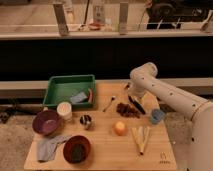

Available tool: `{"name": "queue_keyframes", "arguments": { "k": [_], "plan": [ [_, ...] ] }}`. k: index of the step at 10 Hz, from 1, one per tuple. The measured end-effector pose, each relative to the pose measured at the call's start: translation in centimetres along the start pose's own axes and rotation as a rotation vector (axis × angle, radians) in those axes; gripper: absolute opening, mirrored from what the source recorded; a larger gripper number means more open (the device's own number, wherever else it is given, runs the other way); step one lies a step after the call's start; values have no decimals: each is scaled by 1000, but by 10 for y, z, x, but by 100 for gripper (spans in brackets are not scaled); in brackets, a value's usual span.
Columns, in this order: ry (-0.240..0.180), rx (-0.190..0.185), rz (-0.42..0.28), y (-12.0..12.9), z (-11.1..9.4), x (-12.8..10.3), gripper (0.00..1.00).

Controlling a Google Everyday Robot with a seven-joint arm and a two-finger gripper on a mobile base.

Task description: Wipe table surface with brush

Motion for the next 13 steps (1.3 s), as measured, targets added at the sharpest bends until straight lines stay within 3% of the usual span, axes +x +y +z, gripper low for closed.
{"name": "queue_keyframes", "arguments": {
  "k": [2,3,10,13],
  "plan": [
    [20,-47,-190,15,7,5,80],
    [29,-72,-232,21,10,7,80],
    [17,-63,-301,4,35,31,80],
    [20,-30,-350,-3,54,38,80]
  ]
}}
